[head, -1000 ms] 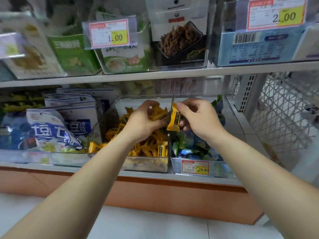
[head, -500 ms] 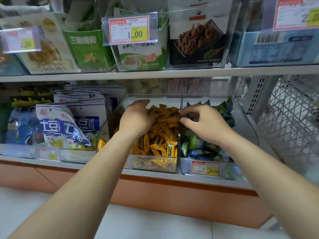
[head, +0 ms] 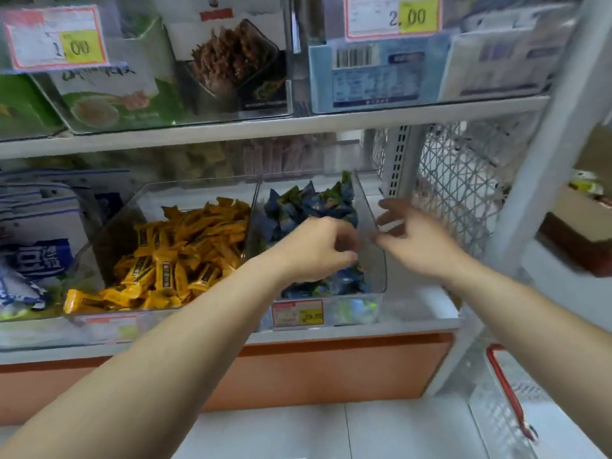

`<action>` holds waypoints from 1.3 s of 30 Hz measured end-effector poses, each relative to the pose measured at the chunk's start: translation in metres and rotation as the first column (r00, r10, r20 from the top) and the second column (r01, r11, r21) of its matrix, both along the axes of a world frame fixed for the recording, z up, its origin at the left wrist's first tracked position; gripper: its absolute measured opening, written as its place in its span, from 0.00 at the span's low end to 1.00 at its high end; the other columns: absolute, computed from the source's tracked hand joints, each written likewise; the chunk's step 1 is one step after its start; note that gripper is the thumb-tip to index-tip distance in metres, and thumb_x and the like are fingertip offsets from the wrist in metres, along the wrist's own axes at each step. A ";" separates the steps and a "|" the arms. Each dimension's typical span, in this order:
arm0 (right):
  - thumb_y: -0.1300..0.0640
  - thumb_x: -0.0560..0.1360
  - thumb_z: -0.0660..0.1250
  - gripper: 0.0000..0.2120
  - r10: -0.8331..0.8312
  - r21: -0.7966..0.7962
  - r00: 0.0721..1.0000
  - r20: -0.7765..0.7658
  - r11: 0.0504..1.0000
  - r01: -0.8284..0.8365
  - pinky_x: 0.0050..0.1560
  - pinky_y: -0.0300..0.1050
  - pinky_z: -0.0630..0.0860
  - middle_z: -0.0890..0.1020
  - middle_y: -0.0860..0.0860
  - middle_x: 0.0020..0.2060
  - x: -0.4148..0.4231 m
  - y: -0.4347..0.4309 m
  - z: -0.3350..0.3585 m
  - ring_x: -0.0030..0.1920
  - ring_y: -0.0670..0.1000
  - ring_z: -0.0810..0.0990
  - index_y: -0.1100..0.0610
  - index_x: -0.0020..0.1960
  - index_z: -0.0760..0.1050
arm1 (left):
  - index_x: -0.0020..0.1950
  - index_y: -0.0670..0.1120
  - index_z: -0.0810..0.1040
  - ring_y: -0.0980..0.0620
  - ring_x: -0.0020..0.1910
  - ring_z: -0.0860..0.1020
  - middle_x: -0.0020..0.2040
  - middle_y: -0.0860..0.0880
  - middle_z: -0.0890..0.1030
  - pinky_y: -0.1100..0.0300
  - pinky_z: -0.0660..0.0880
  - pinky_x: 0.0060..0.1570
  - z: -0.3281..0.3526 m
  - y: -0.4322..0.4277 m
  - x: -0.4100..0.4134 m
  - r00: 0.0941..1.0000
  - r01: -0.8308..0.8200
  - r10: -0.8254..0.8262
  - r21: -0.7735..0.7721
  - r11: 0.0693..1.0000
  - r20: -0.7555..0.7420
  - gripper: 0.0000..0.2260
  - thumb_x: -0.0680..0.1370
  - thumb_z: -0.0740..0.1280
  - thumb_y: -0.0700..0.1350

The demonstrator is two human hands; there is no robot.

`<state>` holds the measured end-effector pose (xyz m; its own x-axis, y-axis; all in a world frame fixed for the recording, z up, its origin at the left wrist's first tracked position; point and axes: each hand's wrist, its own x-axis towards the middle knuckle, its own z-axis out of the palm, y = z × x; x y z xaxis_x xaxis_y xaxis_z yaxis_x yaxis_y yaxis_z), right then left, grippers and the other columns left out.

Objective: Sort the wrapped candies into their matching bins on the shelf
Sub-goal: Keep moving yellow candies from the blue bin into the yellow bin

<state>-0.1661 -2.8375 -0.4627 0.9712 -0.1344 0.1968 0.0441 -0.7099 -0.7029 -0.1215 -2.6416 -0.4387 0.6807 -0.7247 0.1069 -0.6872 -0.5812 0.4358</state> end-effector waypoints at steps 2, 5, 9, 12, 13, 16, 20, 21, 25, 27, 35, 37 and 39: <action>0.49 0.78 0.66 0.17 0.079 0.043 0.997 -0.015 0.996 -0.078 0.41 0.34 0.72 0.80 0.46 0.55 -0.001 -0.001 -0.008 0.44 0.40 0.79 0.44 0.66 0.70 | 0.60 0.52 0.81 0.60 0.45 0.78 0.49 0.55 0.80 0.73 0.70 0.41 -0.010 -0.018 0.013 0.997 0.016 -0.012 0.052 0.999 -0.081 0.10 0.78 0.68 0.48; 0.52 0.79 0.65 0.11 0.101 0.045 0.994 0.029 0.994 -0.103 0.45 0.43 0.76 0.79 0.46 0.53 0.001 -0.001 -0.011 0.43 0.44 0.81 0.41 0.60 0.70 | 0.63 0.56 0.78 0.60 0.51 0.76 0.57 0.57 0.78 0.75 0.68 0.47 -0.025 -0.028 0.027 0.971 0.104 -0.047 0.236 0.966 -0.235 0.14 0.78 0.69 0.54; 0.49 0.78 0.65 0.18 0.096 0.030 0.995 0.014 0.995 -0.096 0.44 0.45 0.73 0.77 0.40 0.49 0.006 -0.005 -0.014 0.43 0.46 0.79 0.48 0.67 0.70 | 0.64 0.56 0.80 0.56 0.54 0.77 0.59 0.59 0.80 0.60 0.74 0.56 -0.029 -0.022 0.035 0.966 0.192 -0.091 0.438 0.878 -0.241 0.16 0.78 0.68 0.57; 0.48 0.78 0.66 0.20 0.091 0.040 0.996 0.018 0.995 -0.091 0.40 0.41 0.70 0.76 0.39 0.48 0.008 -0.008 -0.018 0.42 0.42 0.76 0.49 0.69 0.70 | 0.60 0.55 0.83 0.57 0.47 0.79 0.52 0.56 0.83 0.57 0.77 0.50 -0.016 -0.009 0.040 0.982 0.158 -0.084 0.491 0.856 -0.171 0.14 0.75 0.70 0.55; 0.48 0.78 0.66 0.21 0.089 0.039 0.996 0.024 0.995 -0.090 0.40 0.41 0.69 0.76 0.40 0.49 0.008 -0.008 -0.020 0.41 0.41 0.75 0.49 0.69 0.69 | 0.60 0.55 0.82 0.57 0.46 0.79 0.52 0.57 0.83 0.59 0.77 0.48 -0.011 -0.004 0.042 0.984 0.149 -0.078 0.502 0.852 -0.159 0.14 0.75 0.70 0.53; 0.48 0.78 0.65 0.20 0.098 0.040 0.994 0.044 0.994 -0.100 0.41 0.41 0.69 0.77 0.43 0.51 0.008 -0.008 -0.022 0.42 0.40 0.75 0.48 0.68 0.70 | 0.61 0.56 0.81 0.56 0.48 0.78 0.54 0.56 0.82 0.60 0.76 0.49 -0.001 0.005 0.042 0.986 0.138 -0.070 0.524 0.840 -0.148 0.15 0.74 0.70 0.48; 0.47 0.77 0.65 0.18 0.100 0.044 0.993 0.066 0.994 -0.103 0.39 0.38 0.68 0.76 0.43 0.51 0.008 -0.007 -0.024 0.41 0.39 0.75 0.46 0.67 0.70 | 0.64 0.58 0.79 0.57 0.50 0.79 0.56 0.58 0.81 0.63 0.75 0.49 0.002 -0.005 0.040 0.966 0.194 -0.051 0.577 0.793 -0.255 0.18 0.76 0.67 0.44; 0.47 0.77 0.65 0.18 0.101 0.042 0.993 0.069 0.994 -0.104 0.39 0.39 0.68 0.76 0.43 0.52 0.008 -0.007 -0.024 0.41 0.39 0.75 0.46 0.67 0.70 | 0.62 0.58 0.81 0.58 0.48 0.79 0.53 0.58 0.82 0.63 0.74 0.46 0.002 -0.011 0.039 0.961 0.191 -0.029 0.589 0.785 -0.274 0.15 0.76 0.67 0.47; 0.47 0.77 0.65 0.19 0.100 0.041 0.992 0.071 0.994 -0.103 0.39 0.41 0.69 0.76 0.43 0.51 0.010 -0.007 -0.025 0.41 0.41 0.75 0.47 0.67 0.70 | 0.36 0.66 0.79 0.65 0.38 0.77 0.34 0.64 0.78 0.72 0.69 0.39 -0.006 -0.029 0.033 0.980 0.102 -0.002 0.489 0.866 -0.201 0.13 0.77 0.60 0.66; 0.47 0.77 0.65 0.20 0.098 0.038 0.993 0.067 0.994 -0.101 0.38 0.40 0.68 0.75 0.42 0.50 0.010 -0.007 -0.024 0.41 0.41 0.75 0.48 0.68 0.69 | 0.30 0.67 0.76 0.64 0.29 0.75 0.25 0.62 0.74 0.73 0.69 0.33 -0.015 -0.036 0.031 0.996 0.082 -0.061 0.461 0.883 -0.061 0.20 0.80 0.57 0.64; 0.47 0.78 0.65 0.22 0.106 0.036 0.992 0.068 0.993 -0.108 0.37 0.36 0.66 0.76 0.45 0.52 0.008 -0.008 -0.024 0.40 0.39 0.73 0.50 0.70 0.68 | 0.46 0.49 0.79 0.51 0.39 0.78 0.40 0.52 0.79 0.57 0.76 0.37 -0.028 -0.046 0.035 0.995 0.077 -0.103 0.562 0.823 0.014 0.13 0.71 0.76 0.55; 0.46 0.78 0.65 0.22 0.107 0.033 0.992 0.065 0.993 -0.109 0.37 0.35 0.66 0.76 0.44 0.52 0.008 -0.008 -0.024 0.40 0.39 0.74 0.49 0.70 0.68 | 0.56 0.49 0.77 0.50 0.44 0.78 0.47 0.51 0.80 0.52 0.79 0.46 -0.031 -0.043 0.037 0.995 0.095 -0.071 0.539 0.837 -0.065 0.20 0.69 0.78 0.54; 0.46 0.77 0.65 0.22 0.109 0.034 0.992 0.063 0.993 -0.111 0.36 0.35 0.66 0.76 0.42 0.51 0.008 -0.009 -0.024 0.39 0.39 0.74 0.48 0.69 0.68 | 0.64 0.49 0.73 0.49 0.49 0.78 0.54 0.50 0.79 0.49 0.79 0.52 -0.036 -0.040 0.039 0.995 0.078 -0.035 0.522 0.849 -0.093 0.28 0.68 0.78 0.54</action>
